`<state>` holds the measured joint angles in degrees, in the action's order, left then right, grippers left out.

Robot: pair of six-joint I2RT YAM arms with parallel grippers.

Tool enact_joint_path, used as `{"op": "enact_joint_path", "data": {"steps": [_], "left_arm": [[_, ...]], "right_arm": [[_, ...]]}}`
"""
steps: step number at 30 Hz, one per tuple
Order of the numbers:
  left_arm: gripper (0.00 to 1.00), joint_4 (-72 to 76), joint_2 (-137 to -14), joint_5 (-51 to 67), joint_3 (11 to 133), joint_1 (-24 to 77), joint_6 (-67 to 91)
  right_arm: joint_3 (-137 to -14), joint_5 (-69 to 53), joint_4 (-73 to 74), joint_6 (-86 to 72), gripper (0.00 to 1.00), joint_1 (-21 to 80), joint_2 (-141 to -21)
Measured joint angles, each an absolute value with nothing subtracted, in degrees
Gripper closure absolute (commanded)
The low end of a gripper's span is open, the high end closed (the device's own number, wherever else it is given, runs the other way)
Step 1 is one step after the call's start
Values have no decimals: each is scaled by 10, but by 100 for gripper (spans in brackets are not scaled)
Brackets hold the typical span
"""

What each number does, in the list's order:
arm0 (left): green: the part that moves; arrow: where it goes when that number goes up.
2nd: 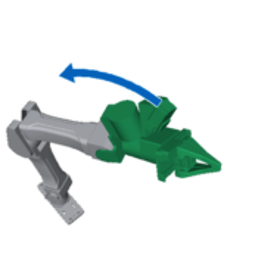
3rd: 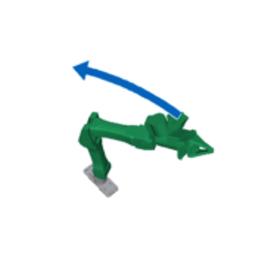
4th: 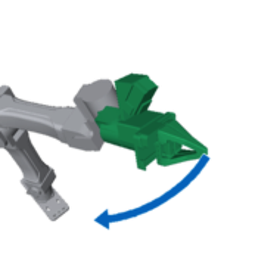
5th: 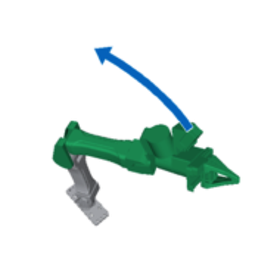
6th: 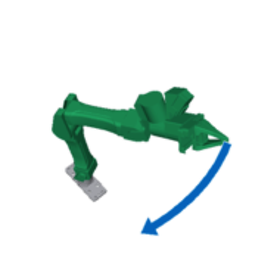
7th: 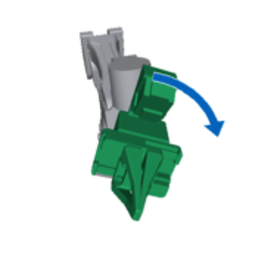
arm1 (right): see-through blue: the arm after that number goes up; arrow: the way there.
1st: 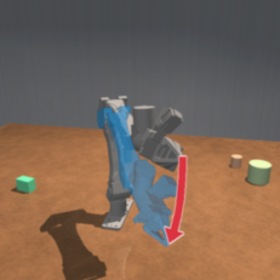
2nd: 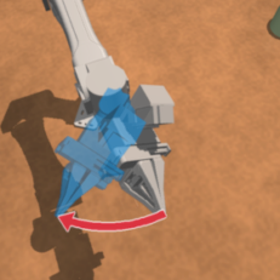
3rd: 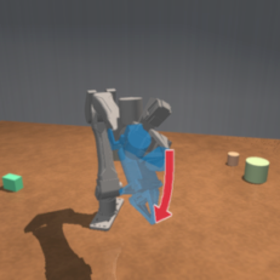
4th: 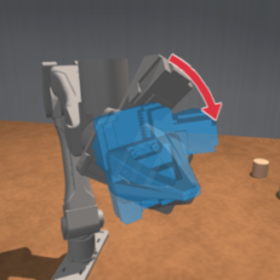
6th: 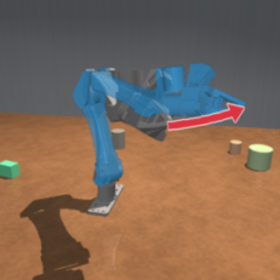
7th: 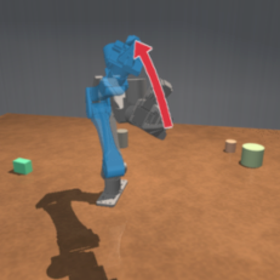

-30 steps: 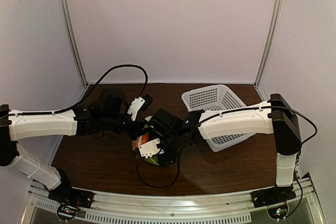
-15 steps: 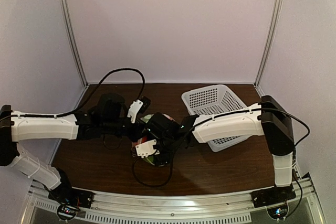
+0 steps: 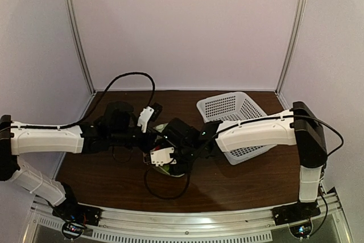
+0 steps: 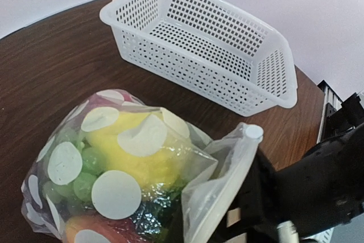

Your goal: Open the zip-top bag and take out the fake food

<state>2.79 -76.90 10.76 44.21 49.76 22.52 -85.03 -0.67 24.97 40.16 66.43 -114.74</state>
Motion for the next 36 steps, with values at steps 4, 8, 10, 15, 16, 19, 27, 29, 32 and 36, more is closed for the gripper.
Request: {"op": "enact_joint_path", "data": {"steps": [4, 8, 10, 15, 16, 19, 27, 29, 32, 36], "left_arm": [[100, 29, -760, 88, 440, 495, 232], [100, 45, -745, 79, 444, 501, 239], [100, 33, -743, 70, 443, 497, 238], [100, 12, -744, 56, 438, 493, 237], [100, 12, -743, 55, 438, 493, 237], [100, 13, -743, 55, 436, 493, 238], [100, 12, -743, 54, 436, 493, 238], [100, 12, -742, 54, 436, 493, 238], [100, 11, -742, 54, 436, 493, 237], [100, -4, -743, 53, 439, 493, 237]], "right_arm": [[-836, -24, 278, 393, 42, 663, -1082], [-828, -29, 295, 372, 42, 663, -1056], [-826, -36, 299, 365, 42, 662, -1046], [-829, -59, 305, 345, 42, 659, -1007], [-830, -68, 305, 340, 42, 657, -999], [-837, -105, 314, 328, 42, 649, -982], [-866, -223, 376, 295, 42, 590, -955], [-868, -242, 385, 285, 42, 559, -937], [-867, -243, 386, 275, 42, 504, -910], [-853, -181, 373, 283, 42, 423, -874]]}}
